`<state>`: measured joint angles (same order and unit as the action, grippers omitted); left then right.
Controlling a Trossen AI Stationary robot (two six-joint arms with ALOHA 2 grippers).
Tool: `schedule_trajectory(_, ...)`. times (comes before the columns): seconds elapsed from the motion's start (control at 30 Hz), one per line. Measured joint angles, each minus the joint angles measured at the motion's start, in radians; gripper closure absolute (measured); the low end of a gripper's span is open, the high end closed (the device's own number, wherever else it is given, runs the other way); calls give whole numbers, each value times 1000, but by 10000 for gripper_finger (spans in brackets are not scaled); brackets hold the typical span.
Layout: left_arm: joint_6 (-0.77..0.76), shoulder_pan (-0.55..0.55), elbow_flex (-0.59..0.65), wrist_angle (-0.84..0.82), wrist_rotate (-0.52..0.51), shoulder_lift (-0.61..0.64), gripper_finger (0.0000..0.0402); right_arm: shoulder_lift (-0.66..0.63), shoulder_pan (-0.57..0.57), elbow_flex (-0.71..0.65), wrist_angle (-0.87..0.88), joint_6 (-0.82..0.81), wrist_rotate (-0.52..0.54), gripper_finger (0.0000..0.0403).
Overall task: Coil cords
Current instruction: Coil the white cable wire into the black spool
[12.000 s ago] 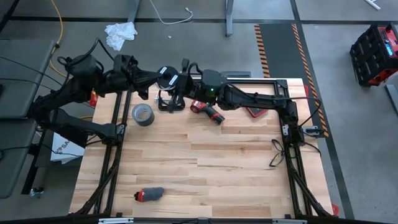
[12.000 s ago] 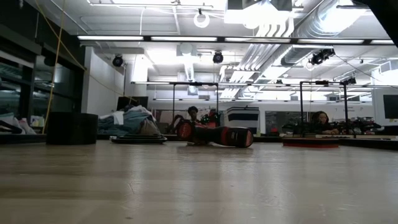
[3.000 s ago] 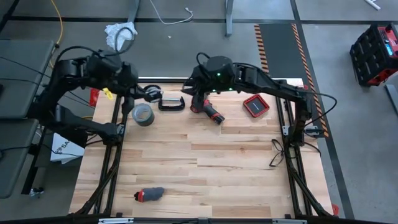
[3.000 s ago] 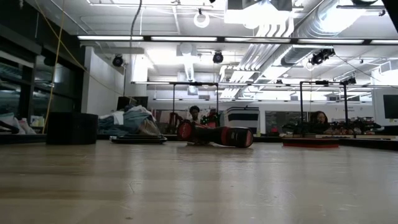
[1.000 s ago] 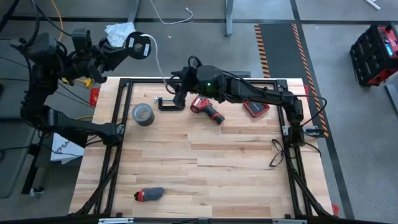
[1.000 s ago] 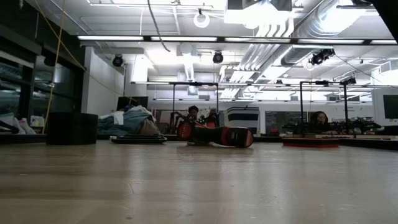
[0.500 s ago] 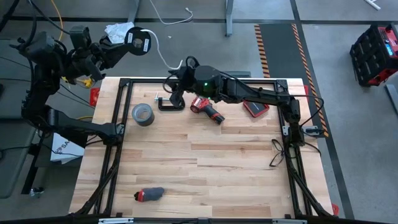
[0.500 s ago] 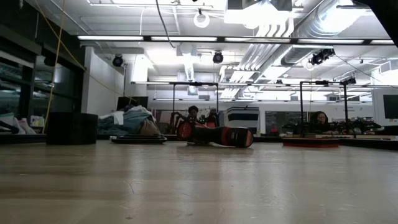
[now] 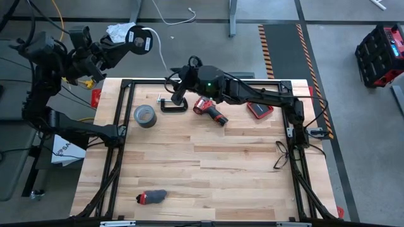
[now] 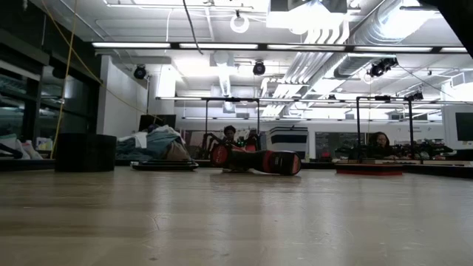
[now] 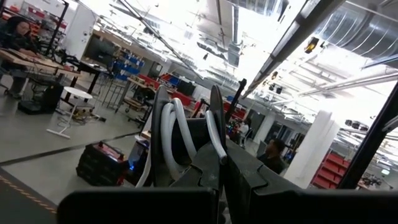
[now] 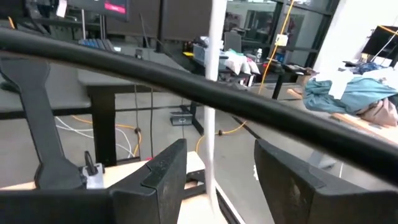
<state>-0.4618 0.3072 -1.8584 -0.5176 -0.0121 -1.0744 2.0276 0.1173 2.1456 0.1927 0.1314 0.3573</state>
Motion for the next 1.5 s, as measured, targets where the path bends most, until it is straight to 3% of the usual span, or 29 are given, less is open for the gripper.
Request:
schedule_trajectory(0.27, -6, 0, 0, -1, 0, -2, 402, 17, 7, 0, -17, -1, 12, 225)
schedule_trajectory(0.57, -8, 0, 0, 0, 0, -2, 402, 19, 7, 0, -26, -27, 33, 315)
schedule_trajectory(0.9, -9, 0, 0, 0, -1, -3, 401, 22, 14, 0, -42, -22, 33, 327)
schedule_trajectory(1.13, -8, 0, 0, -1, -24, -1, 401, 22, 14, 0, -40, -20, 36, 379)
schedule_trajectory(1.5, -9, 0, 0, 0, -27, 0, 401, 22, 14, 0, -39, -18, 36, 354)
